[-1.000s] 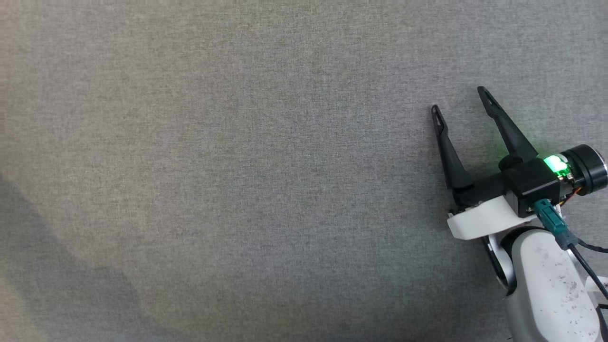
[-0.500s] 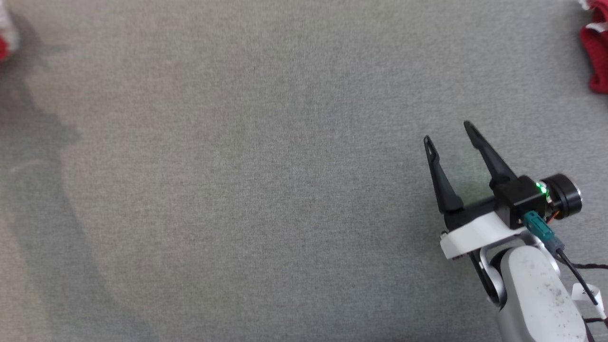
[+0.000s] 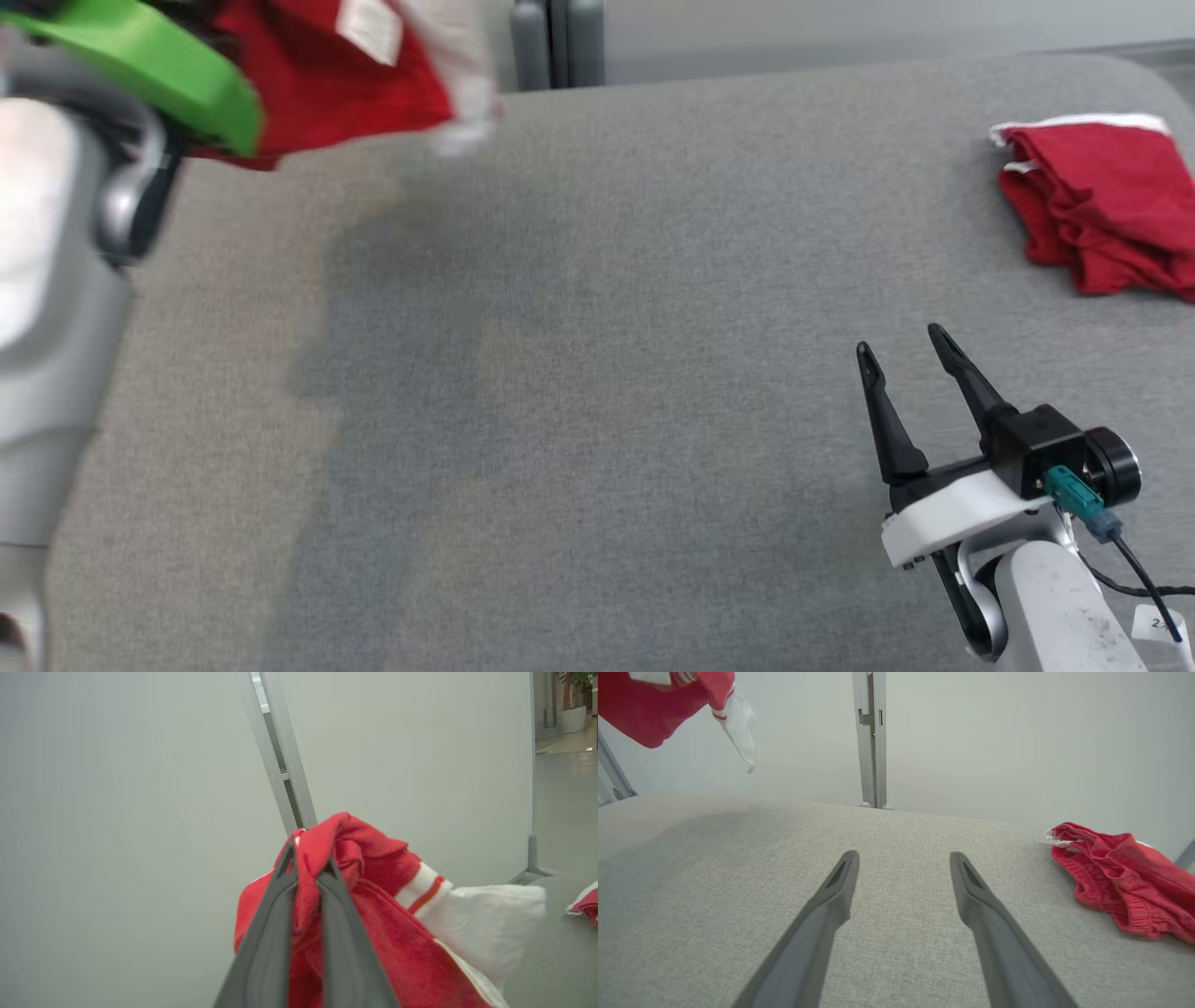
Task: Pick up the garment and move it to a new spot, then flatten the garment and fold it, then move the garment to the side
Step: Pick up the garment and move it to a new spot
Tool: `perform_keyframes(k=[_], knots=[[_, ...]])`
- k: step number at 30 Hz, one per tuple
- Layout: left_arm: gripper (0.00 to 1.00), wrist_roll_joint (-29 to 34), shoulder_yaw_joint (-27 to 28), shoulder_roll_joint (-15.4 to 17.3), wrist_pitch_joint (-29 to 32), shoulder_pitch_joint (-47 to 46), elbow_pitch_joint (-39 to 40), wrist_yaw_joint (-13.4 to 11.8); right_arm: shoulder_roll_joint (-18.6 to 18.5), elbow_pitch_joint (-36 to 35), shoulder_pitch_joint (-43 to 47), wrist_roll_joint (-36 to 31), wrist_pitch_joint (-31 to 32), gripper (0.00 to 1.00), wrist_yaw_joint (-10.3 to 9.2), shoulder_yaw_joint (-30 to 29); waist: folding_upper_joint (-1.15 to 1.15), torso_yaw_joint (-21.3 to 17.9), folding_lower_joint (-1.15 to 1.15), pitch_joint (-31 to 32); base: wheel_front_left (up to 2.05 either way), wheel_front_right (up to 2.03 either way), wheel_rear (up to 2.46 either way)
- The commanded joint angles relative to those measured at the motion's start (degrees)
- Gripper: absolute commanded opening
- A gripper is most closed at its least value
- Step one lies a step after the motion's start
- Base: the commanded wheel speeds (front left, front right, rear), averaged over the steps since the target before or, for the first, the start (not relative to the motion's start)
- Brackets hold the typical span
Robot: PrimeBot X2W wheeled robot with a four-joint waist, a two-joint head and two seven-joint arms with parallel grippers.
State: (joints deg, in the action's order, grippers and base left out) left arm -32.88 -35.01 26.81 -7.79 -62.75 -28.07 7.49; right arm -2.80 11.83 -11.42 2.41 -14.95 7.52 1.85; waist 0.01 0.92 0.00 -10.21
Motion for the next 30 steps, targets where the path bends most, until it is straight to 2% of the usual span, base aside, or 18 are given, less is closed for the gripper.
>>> perform_keyframes(k=[1, 6, 12, 18, 22, 23, 24, 25, 26, 27, 30], knots=[[0.00, -1.50, -0.08, -1.33, -0.02, 1.72, 1.29, -0.05, -0.20, 0.27, 0.95, 0.65, -0.20, 1.00, -0.07, -0.27, -0.01, -2.37, 0.00, 4.14, 0.00, 0.00, 0.00], [0.00, -4.56, -2.46, -8.17, -2.09, 8.00, 5.07, -0.33, -0.19, -0.06, 1.73, 1.68, -0.28, 1.00, -0.07, -2.27, -0.01, -3.42, 0.00, 4.53, 0.00, 0.00, 0.00], [0.00, -5.77, -6.22, -13.42, -5.23, 18.10, -1.45, -0.32, -0.20, -0.39, 2.14, 2.17, -0.29, 1.00, -0.07, -3.13, -0.01, -4.84, 0.00, 3.01, 0.00, 0.00, 0.00], [0.00, -3.51, -6.24, -13.56, -7.17, 23.58, -12.97, -1.57, -0.20, -0.57, 1.16, 2.65, -0.30, 1.00, -0.07, -2.85, -0.01, -6.69, 0.00, 0.24, 0.00, 0.00, 0.00], [0.00, -0.97, -3.87, -12.98, -7.39, 25.23, -16.13, -2.78, -0.20, -0.23, 0.50, 2.72, -0.30, 1.00, -0.07, -2.70, -0.01, -7.24, 0.00, -1.15, 0.00, 0.00, 0.00], [0.14, -0.23, -3.09, -12.76, -7.37, 25.84, -16.17, -2.93, -0.20, -0.10, 0.48, 2.74, -0.30, 1.00, -0.07, -2.68, -0.01, -7.27, 0.00, -1.36, 0.00, 0.00, 0.00], [0.35, 0.43, -2.19, -12.65, -7.37, 26.53, -16.08, -3.12, -0.20, 0.04, 0.42, 2.76, -0.30, 1.00, -0.07, -2.71, -0.01, -7.25, 0.00, -1.56, 0.00, 0.00, 0.00], [0.51, 0.83, -1.33, -12.67, -7.38, 26.96, -15.97, -3.16, -0.20, 0.19, 0.39, 2.76, -0.30, 1.00, -0.07, -2.74, -0.01, -7.20, 0.00, -1.68, 0.00, 0.00, 0.00], [0.81, 1.51, -0.48, -12.86, -7.38, 27.45, -15.71, -3.15, -0.20, 0.38, 0.33, 2.79, -0.30, 1.00, -0.07, -2.75, -0.01, -7.08, 0.00, -1.77, 0.00, 0.00, 0.00], [1.00, 2.07, 0.37, -13.10, -7.39, 27.79, -15.40, -3.16, -0.20, 0.57, 0.26, 2.73, -0.30, 1.00, -0.07, -2.75, -0.01, -6.94, 0.00, -1.80, 0.00, 0.00, 0.00], [1.00, 3.70, 3.23, -13.93, -7.40, 29.22, -14.15, -2.89, -0.20, 1.19, 0.04, 2.48, -0.30, 1.00, -0.07, -2.78, -0.01, -6.27, 0.00, -1.53, 0.00, 0.00, 0.00]])
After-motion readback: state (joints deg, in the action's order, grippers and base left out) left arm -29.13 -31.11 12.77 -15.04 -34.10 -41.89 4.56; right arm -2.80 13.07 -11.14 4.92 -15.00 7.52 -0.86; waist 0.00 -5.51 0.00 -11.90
